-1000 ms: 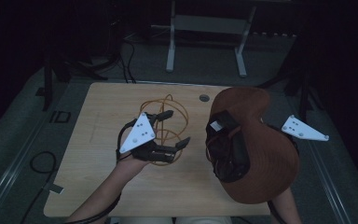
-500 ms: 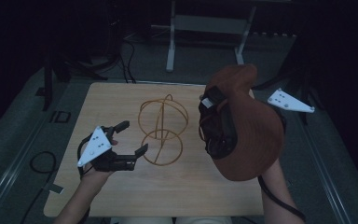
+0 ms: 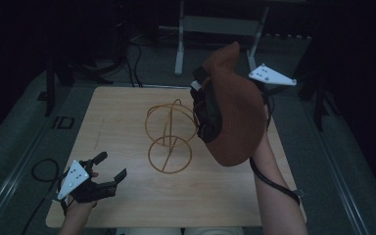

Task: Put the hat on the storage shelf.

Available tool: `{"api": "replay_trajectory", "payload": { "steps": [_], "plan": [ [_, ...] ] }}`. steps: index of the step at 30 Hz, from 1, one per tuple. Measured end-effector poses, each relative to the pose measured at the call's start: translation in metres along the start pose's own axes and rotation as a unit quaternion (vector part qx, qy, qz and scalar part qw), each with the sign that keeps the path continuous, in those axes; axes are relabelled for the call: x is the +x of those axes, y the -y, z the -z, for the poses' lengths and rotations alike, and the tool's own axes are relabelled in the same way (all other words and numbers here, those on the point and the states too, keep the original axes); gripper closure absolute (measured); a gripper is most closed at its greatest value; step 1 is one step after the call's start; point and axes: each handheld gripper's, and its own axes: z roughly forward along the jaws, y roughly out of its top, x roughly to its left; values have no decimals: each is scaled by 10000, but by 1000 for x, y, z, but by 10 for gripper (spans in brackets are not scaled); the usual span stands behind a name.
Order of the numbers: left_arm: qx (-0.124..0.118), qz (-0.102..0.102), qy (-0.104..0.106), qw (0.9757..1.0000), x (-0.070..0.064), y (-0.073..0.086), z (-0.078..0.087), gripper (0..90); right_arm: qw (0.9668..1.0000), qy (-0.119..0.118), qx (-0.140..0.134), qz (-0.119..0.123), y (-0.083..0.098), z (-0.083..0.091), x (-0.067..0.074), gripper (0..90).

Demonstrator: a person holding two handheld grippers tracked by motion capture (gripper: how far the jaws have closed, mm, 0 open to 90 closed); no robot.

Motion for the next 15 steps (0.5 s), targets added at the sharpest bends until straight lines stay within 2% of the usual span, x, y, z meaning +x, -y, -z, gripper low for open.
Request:
{"api": "replay_trajectory", "payload": {
  "steps": [5, 6, 7, 8, 12, 15],
  "plan": [
    [-2, 156, -73, 9999, 5, 13, 4, 124, 9997, -207, 114, 75, -10, -30, 17, 877],
    [-2, 156, -73, 9999, 5, 13, 4, 124, 9997, -207, 114, 75, -10, -30, 17, 877],
    [-1, 202, -84, 9998, 7, 16, 5, 124, 9993, -333, 152, 11, -10, -36, 21, 878],
    [4, 239, -87, 9997, 7, 17, 6, 125, 9982, -536, 250, -19, -9, -46, 27, 877],
    [49, 355, -77, 9993, 9, 24, 7, 127, 9954, -797, 528, -2, -6, -65, 42, 876],
    [38, 368, -95, 9993, 11, 26, 8, 127, 9920, -959, 811, 90, -1, -81, 53, 874]
  ]
}}
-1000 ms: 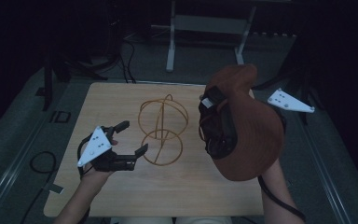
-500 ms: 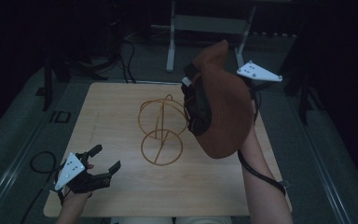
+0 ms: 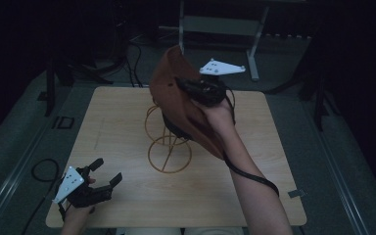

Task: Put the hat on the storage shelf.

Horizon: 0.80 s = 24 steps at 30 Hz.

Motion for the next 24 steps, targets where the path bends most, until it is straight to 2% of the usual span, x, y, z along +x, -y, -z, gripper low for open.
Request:
{"api": "replay_trajectory", "payload": {
  "steps": [2, 9, 13, 15, 17, 19, 20, 21, 22, 24],
  "plan": [
    [-29, 7, -13, 10000, 0, 0, 1, 127, 9998, -167, 135, -27, 2, -11, 2, 873],
    [-16, -70, -23, 10000, 0, 2, 1, 127, 9982, -248, 544, 11, 8, -40, 11, 866],
    [57, -82, -30, 9999, -1, 7, -2, 127, 9969, -300, 728, 35, 13, -53, 16, 825],
    [123, -120, -18, 9999, -2, 9, -3, 127, 9962, -291, 824, 47, 15, -58, 17, 765],
    [154, -176, 9, 9997, -4, 10, -4, 127, 9955, -138, 912, 203, 16, -61, 20, 661],
    [177, -206, -1, 9996, -5, 11, -4, 127, 9944, -127, 1020, 249, 17, -62, 21, 603],
    [184, -191, -3, 9996, -5, 12, -5, 127, 9938, -108, 1072, 270, 17, -62, 21, 544],
    [190, -191, -8, 9996, -5, 13, -5, 127, 9941, -114, 1054, 245, 18, -62, 20, 481],
    [208, -177, -10, 9996, -4, 14, -5, 127, 9944, -223, 1020, 169, 18, -61, 18, 441],
    [230, -162, -13, 9996, -3, 15, -6, 127, 9931, -387, 1106, -66, 17, -60, 16, 380]
  ]
}}
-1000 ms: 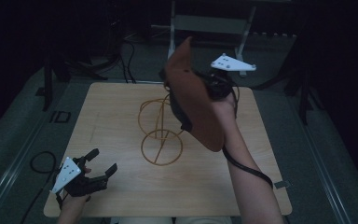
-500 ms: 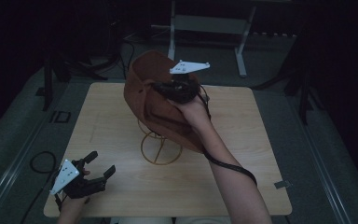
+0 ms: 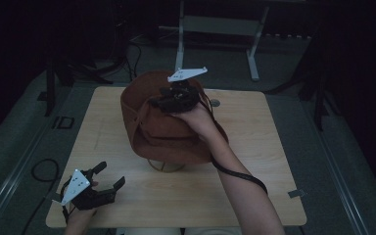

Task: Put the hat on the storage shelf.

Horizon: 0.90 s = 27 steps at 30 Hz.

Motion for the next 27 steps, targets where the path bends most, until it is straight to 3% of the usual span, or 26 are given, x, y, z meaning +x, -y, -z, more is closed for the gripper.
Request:
{"api": "replay_trajectory", "payload": {
  "steps": [4, 11, 13, 18, 27],
  "plan": [
    [-9, 43, -12, 10000, 1, 1, 0, 127, 9999, 71, -118, -13, 1, 6, 2, 311],
    [18, 93, -56, 9999, 2, 4, 1, 127, 9992, -168, -276, -240, 8, 18, -2, 212],
    [26, 80, -79, 9999, 2, 4, 2, 127, 9993, -167, -277, -176, 10, 23, -2, 158],
    [44, 102, -106, 9999, 3, 5, 2, 127, 9988, -217, -415, -142, 19, 37, -4, 139],
    [110, 66, -86, 9999, 2, 8, -2, 127, 9990, -31, -433, -74, 44, 61, -10, 140]
  ]
}}
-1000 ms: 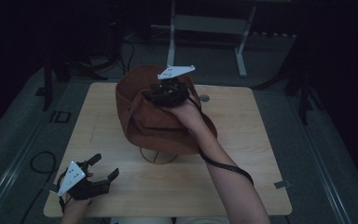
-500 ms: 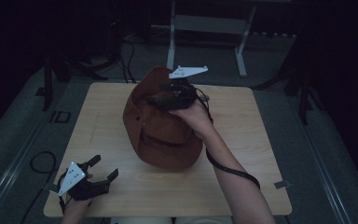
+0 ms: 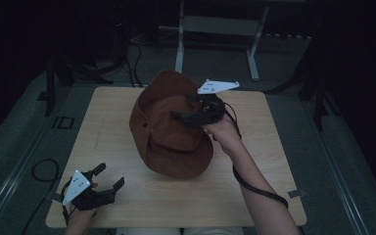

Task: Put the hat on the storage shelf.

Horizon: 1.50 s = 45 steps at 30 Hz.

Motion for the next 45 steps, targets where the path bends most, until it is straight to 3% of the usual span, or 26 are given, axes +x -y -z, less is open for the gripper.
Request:
{"api": "replay_trajectory", "payload": {
  "steps": [8, 17, 26, 38, 45],
  "plan": [
    [119, -56, -75, 9999, 0, 1, -3, 127, 9994, 299, -51, -191, 23, 28, -17, 140],
    [207, -109, -86, 9997, 0, 4, -6, 127, 9974, 680, -42, -250, 48, 56, -31, 142],
    [318, -170, -62, 9993, -2, 3, -9, 116, 9957, 801, 37, -467, 83, 68, -44, 142],
    [318, -195, -306, 9988, 2, 3, -8, 76, 9923, 1086, 119, -582, 138, 84, -50, 143],
    [349, -152, -298, 9988, 3, 5, -9, 77, 9894, 1225, 176, -756, 172, 98, -54, 143]
  ]
}}
